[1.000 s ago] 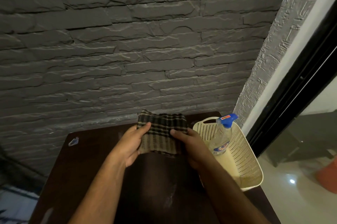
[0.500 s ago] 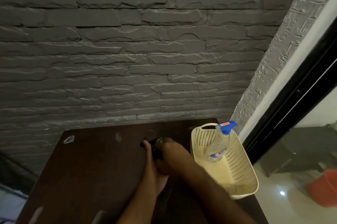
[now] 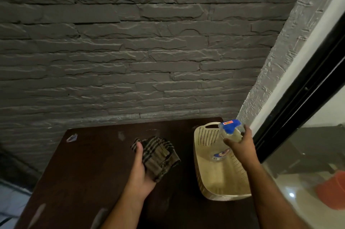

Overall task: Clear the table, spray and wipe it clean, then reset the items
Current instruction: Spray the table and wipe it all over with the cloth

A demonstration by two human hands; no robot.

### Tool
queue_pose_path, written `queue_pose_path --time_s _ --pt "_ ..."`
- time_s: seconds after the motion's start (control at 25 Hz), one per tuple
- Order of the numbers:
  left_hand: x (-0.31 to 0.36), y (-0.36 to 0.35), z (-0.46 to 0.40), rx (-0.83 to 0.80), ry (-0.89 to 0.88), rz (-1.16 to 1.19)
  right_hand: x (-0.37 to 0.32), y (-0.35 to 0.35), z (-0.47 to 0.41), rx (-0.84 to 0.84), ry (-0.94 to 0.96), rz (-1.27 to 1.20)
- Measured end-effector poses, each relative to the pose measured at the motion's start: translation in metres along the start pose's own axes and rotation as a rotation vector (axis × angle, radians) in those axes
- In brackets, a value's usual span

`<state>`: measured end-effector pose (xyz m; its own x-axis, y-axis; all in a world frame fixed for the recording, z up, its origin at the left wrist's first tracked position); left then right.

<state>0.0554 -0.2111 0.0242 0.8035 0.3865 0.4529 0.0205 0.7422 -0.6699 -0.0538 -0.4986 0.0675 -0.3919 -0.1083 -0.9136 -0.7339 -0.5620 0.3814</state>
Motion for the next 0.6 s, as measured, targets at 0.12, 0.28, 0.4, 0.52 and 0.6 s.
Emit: queue_pose_path --time_s 0.12,0.28,0.4,0.52,0.6 --pt "0.004 0.004 0.008 -0.029 -0.008 0.000 -0.004 -0.016 -0.020 -0.163 0.068 0.033" --pt "0.020 0.017 0.015 -0.008 -0.039 0.028 0.008 -0.025 -0.036 -0.211 0.093 0.324" --pt "0.029 0.030 0.020 0.033 -0.041 0.036 0.001 -0.024 -0.032 -0.214 0.071 0.377" --pt "0.042 0.052 0.027 0.066 -0.040 0.046 -0.033 -0.023 -0.016 -0.117 0.123 0.412" --pt "0.053 0.074 0.031 0.095 -0.042 0.059 -0.054 -0.021 -0.027 -0.077 0.139 0.392"
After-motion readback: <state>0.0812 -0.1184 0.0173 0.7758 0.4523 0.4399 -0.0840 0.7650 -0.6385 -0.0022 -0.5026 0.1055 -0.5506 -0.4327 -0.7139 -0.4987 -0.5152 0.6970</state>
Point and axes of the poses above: each hand's wrist, its own z-axis away from the middle knuckle, its own y-axis out of the back of the hand, x = y × z, the point moved 6 cm from there along -z, towards the middle knuckle, and after that the axes turned 3 degrees about y, right-handed, at the moved point
